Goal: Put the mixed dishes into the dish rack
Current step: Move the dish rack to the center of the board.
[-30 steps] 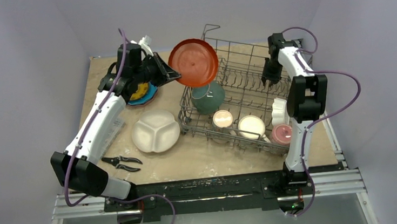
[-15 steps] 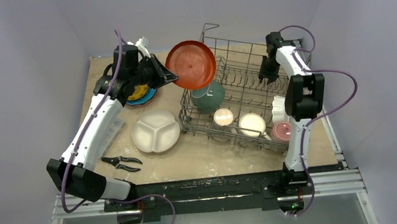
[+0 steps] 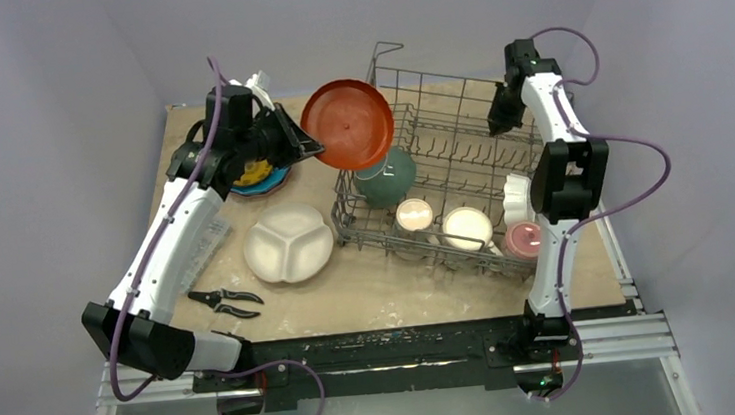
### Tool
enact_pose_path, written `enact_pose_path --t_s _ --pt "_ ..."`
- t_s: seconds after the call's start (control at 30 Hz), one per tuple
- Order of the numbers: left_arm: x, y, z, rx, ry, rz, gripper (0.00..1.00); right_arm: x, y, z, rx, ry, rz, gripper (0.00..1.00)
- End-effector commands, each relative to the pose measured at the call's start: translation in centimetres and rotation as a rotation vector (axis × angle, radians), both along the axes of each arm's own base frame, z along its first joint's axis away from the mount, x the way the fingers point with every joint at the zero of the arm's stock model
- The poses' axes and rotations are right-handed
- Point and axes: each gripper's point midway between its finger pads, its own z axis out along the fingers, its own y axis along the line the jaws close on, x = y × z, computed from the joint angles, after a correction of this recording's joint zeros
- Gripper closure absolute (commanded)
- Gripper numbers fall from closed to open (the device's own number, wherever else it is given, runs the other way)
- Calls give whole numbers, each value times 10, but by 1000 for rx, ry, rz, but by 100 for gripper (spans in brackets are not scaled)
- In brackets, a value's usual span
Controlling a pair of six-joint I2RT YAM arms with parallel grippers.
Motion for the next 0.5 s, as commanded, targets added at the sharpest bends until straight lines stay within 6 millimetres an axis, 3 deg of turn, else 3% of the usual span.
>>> enact_pose_path --t_s 0.0,0.13,0.2,0.27,0.33,0.43,0.47 --pt "-6 11 27 8 -95 17 100 31 28 94 219 -278 -77 100" --pt "-12 18 28 31 -105 30 100 61 21 131 414 -498 -196 100" --pt "-16 21 28 41 -110 33 100 84 12 133 416 -549 -221 100" --pt "-20 25 29 54 -117 39 100 94 11 123 406 -501 -210 100" --pt "-25 31 30 74 -128 48 100 94 14 124 392 -468 -164 100" --pt "-26 45 28 117 -137 80 100 70 10 113 274 -368 -113 100" --pt "-26 49 27 126 -137 85 100 57 6 101 240 -317 -110 100"
